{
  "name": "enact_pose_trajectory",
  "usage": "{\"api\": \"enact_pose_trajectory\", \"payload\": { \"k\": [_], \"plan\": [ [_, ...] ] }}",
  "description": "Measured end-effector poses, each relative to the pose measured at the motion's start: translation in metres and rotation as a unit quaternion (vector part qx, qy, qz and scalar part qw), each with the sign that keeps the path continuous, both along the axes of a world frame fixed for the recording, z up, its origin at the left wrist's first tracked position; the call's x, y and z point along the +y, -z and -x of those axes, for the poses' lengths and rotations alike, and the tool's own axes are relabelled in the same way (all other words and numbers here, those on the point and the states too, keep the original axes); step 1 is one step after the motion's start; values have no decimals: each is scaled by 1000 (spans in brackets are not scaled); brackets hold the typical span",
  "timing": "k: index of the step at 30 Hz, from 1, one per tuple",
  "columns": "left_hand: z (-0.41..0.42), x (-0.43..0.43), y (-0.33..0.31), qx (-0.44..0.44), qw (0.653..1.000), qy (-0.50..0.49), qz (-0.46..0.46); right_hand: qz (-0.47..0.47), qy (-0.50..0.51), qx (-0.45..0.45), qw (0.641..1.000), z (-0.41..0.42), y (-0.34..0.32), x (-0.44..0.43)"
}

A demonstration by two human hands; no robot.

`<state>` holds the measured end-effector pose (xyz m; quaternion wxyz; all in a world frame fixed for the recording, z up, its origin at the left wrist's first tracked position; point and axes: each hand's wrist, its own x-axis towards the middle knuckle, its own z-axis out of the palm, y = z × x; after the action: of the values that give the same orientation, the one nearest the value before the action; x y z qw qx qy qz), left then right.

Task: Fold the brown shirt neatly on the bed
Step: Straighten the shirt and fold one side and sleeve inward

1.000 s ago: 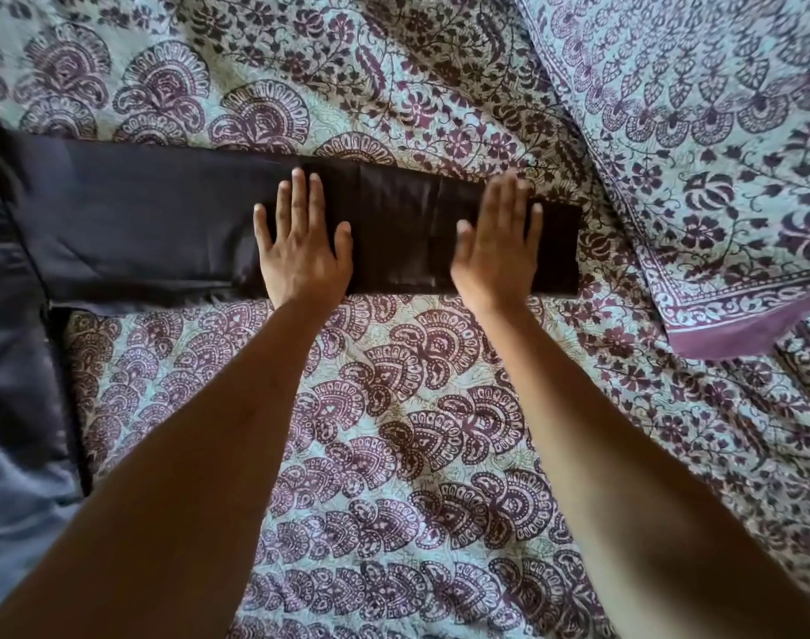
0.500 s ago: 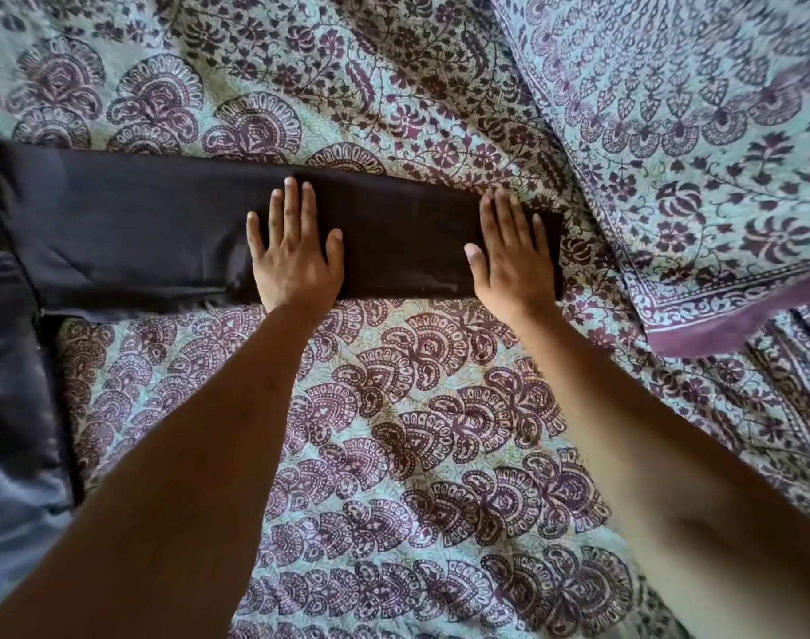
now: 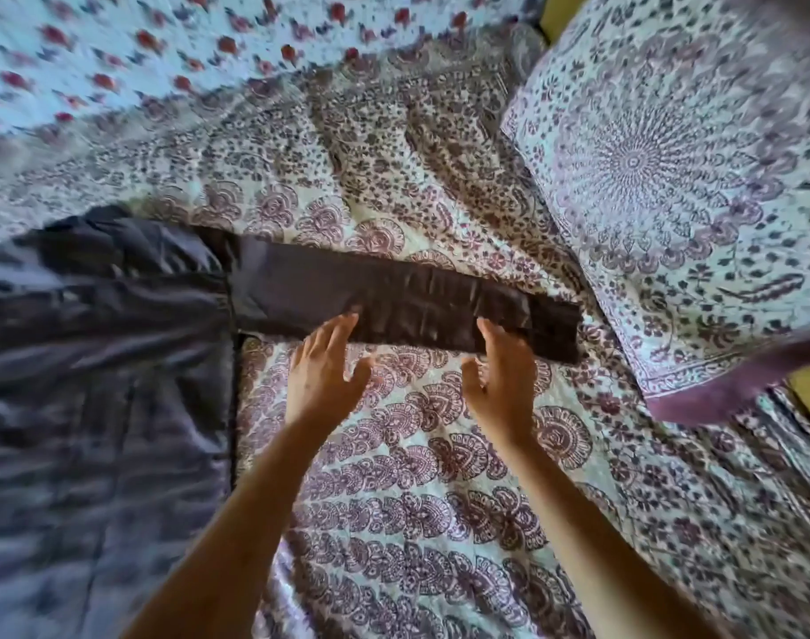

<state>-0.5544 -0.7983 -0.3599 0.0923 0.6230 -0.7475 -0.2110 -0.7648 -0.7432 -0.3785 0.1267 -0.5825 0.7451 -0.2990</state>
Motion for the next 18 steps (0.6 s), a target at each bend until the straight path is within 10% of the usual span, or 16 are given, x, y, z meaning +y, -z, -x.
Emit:
{"api": "enact_pose_trajectory", "payload": {
  "k": [18],
  "plan": [
    [-229,277,-204,2,960,-235,152,164,-258,-29,952,-254,-193,188]
  ]
}}
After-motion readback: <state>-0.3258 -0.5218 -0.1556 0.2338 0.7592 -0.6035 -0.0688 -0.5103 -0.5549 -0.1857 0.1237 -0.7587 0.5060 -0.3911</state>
